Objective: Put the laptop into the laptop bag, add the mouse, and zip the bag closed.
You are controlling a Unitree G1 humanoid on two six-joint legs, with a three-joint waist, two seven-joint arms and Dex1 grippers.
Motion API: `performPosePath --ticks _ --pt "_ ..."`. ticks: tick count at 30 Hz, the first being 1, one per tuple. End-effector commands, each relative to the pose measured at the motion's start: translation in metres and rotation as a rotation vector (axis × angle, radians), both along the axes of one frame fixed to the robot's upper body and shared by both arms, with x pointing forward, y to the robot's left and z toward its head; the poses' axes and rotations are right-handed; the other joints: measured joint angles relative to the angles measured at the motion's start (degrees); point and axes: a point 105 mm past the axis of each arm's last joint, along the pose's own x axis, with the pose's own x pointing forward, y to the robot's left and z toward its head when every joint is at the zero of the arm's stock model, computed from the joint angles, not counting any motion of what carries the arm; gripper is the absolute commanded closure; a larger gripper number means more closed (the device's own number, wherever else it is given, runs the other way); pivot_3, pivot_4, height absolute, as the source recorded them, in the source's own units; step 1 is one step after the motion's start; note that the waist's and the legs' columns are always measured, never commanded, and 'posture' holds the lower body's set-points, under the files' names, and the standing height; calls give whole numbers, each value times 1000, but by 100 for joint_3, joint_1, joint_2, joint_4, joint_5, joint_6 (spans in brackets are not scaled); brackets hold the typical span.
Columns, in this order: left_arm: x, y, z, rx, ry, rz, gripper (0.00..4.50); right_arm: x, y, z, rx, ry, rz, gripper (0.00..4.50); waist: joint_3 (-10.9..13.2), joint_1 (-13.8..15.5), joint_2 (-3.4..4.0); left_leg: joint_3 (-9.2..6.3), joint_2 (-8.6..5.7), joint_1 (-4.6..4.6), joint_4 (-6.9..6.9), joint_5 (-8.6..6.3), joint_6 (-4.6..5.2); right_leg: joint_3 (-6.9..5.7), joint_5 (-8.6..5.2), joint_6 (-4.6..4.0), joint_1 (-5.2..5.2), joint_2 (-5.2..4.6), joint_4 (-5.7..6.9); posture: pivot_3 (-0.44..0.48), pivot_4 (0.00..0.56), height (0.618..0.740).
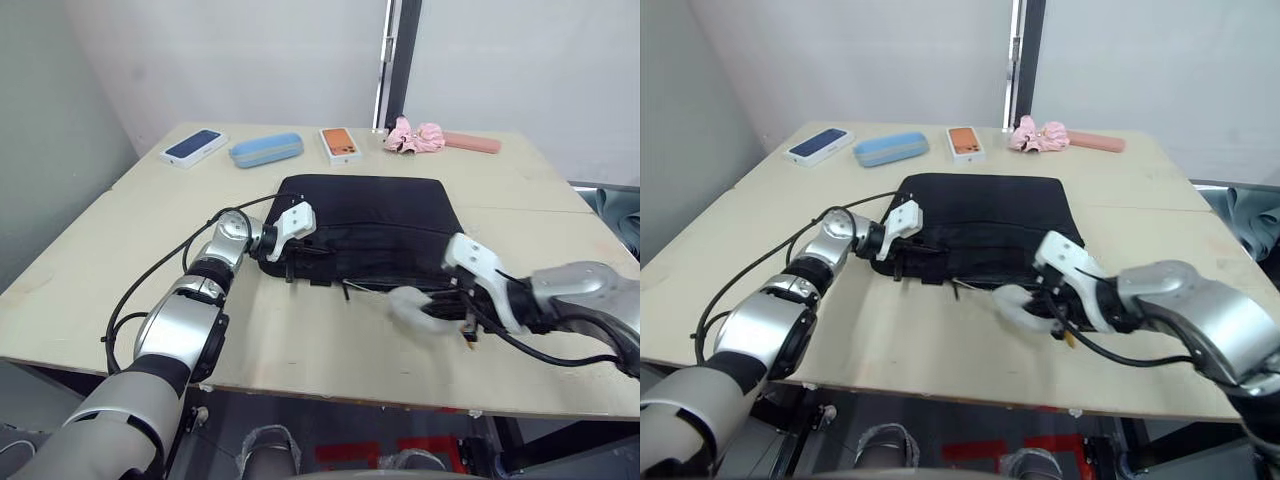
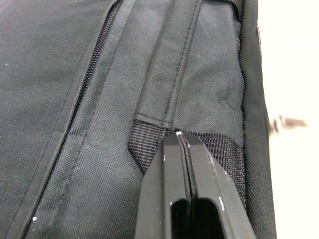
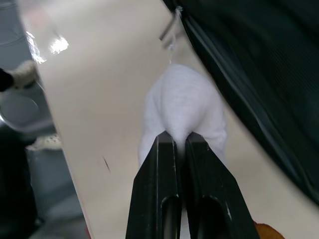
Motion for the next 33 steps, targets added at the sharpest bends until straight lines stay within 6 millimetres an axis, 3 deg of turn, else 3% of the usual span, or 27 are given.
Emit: performPosePath --ticks 1,7,20,28,33 --pt "-13 20 -43 152 121 31 4500 4 -29 20 -60 -83 -67 4468 -5 -16 -1 1 -4 -1 -9 0 0 0 0 2 1 -1 -9 0 150 740" --pt "-13 20 -42 151 122 28 4500 10 -85 27 -212 -117 -200 4468 -20 -24 -2 1 -6 -3 -21 0 1 -2 -8 16 0 -12 -22 0 150 740" --pt "-13 26 -41 171 113 21 4500 30 -147 36 -470 -173 -325 4468 -28 -62 4 2 -38 -4 -31 -2 17 1 -7 15 -2 -21 -33 0 150 740" --pt "-13 29 -36 165 120 11 4500 58 -153 49 -561 -306 -397 4468 -28 -171 5 4 -39 -6 -36 -2 17 2 -16 30 -4 -20 -35 0 150 740" --pt "-12 25 -28 143 118 -7 4500 74 -140 46 -630 -359 -365 4468 -25 -197 5 4 -40 -10 -40 -1 18 1 -5 12 -10 -20 -40 0 150 740"
